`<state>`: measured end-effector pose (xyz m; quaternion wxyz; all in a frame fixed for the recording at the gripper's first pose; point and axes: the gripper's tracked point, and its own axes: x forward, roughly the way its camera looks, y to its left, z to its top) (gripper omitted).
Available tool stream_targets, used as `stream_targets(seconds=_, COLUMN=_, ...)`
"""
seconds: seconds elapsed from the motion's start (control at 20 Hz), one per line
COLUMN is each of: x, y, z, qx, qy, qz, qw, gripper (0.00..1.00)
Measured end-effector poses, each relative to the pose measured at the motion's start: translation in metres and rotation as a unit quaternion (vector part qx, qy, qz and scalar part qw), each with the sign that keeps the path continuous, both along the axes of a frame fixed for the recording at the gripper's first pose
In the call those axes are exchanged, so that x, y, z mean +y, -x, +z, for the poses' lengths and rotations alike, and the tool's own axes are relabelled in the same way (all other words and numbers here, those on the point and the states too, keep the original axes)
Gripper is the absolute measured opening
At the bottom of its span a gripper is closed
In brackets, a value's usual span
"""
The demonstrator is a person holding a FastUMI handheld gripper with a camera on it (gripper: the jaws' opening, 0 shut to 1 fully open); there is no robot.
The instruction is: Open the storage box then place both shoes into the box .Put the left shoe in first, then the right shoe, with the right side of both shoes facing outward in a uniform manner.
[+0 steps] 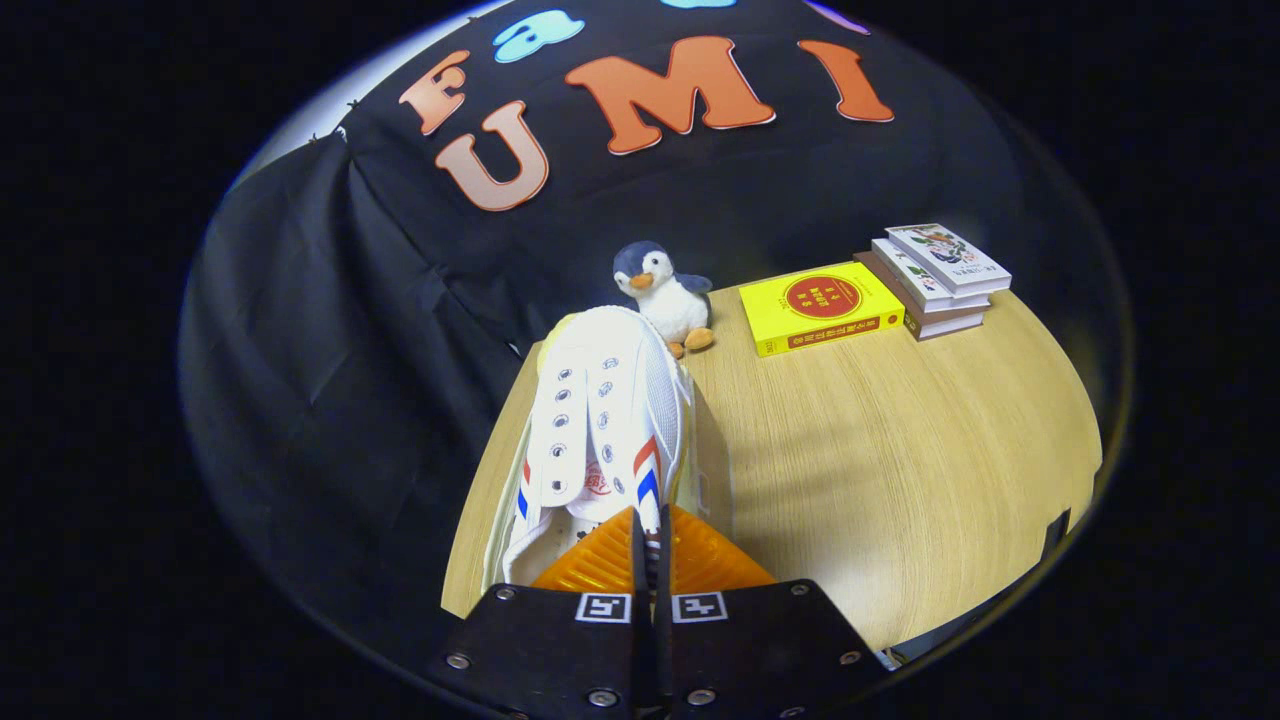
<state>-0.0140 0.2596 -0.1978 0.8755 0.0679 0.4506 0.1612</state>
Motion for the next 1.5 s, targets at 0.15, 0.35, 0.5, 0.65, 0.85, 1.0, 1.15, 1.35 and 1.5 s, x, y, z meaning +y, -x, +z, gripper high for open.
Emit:
stream_targets(seconds=0.15, x=0.007, y=-0.002, z=-0.026, qx=0.008, qy=0.039, qz=0.003, qw=0.999, gripper=0.01)
stream_targets(seconds=0.35, x=0.013, y=-0.002, z=-0.052, qx=0.028, qy=0.068, qz=0.002, qw=0.997, gripper=0.02)
stream_targets(seconds=0.5, x=0.016, y=-0.005, z=-0.063, qx=0.035, qy=0.083, qz=0.003, qw=0.996, gripper=0.03)
stream_targets(seconds=0.65, x=0.030, y=-0.001, z=-0.061, qx=0.042, qy=0.065, qz=0.015, qw=0.997, gripper=0.15)
stream_targets(seconds=0.85, x=0.037, y=-0.018, z=-0.020, qx=-0.004, qy=0.043, qz=0.023, qw=0.999, gripper=0.69)
stream_targets(seconds=1.0, x=0.024, y=-0.029, z=0.009, qx=-0.032, qy=0.027, qz=0.017, qw=0.999, gripper=0.90)
stream_targets(seconds=1.15, x=0.002, y=-0.039, z=0.037, qx=-0.061, qy=0.021, qz=0.009, qw=0.998, gripper=0.98)
stream_targets(seconds=1.35, x=-0.040, y=-0.053, z=0.084, qx=-0.107, qy=0.012, qz=-0.013, qw=0.994, gripper=0.98)
stream_targets(seconds=1.5, x=-0.080, y=-0.062, z=0.118, qx=-0.143, qy=0.012, qz=-0.031, qw=0.989, gripper=0.99)
